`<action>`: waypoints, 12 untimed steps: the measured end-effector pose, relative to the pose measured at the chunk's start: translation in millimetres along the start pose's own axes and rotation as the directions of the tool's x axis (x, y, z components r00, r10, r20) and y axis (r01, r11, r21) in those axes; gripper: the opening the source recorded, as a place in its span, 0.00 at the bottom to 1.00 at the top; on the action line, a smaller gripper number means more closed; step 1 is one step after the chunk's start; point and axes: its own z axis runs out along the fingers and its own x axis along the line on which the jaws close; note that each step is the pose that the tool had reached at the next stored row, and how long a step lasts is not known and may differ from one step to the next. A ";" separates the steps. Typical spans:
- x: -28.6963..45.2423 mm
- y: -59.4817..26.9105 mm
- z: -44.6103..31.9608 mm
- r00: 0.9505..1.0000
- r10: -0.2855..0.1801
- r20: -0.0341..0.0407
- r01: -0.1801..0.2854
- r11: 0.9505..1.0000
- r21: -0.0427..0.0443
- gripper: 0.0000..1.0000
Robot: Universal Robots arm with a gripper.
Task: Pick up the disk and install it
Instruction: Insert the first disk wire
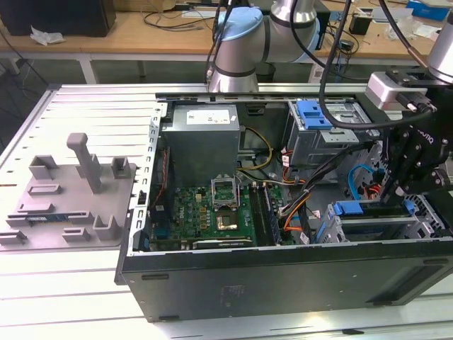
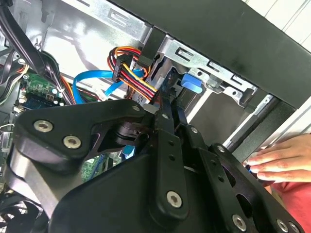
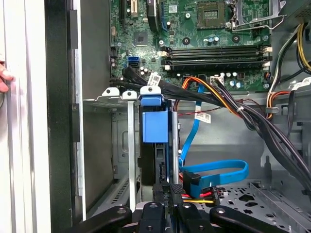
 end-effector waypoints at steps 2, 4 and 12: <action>0.5 0.0 1.1 1.000 0.000 0.001 0.000 1.000 0.000 0.17; 0.9 0.0 2.2 1.000 0.000 0.002 0.000 1.000 0.000 0.17; 3.2 1.0 -3.5 1.000 0.000 0.004 0.000 1.000 0.000 0.24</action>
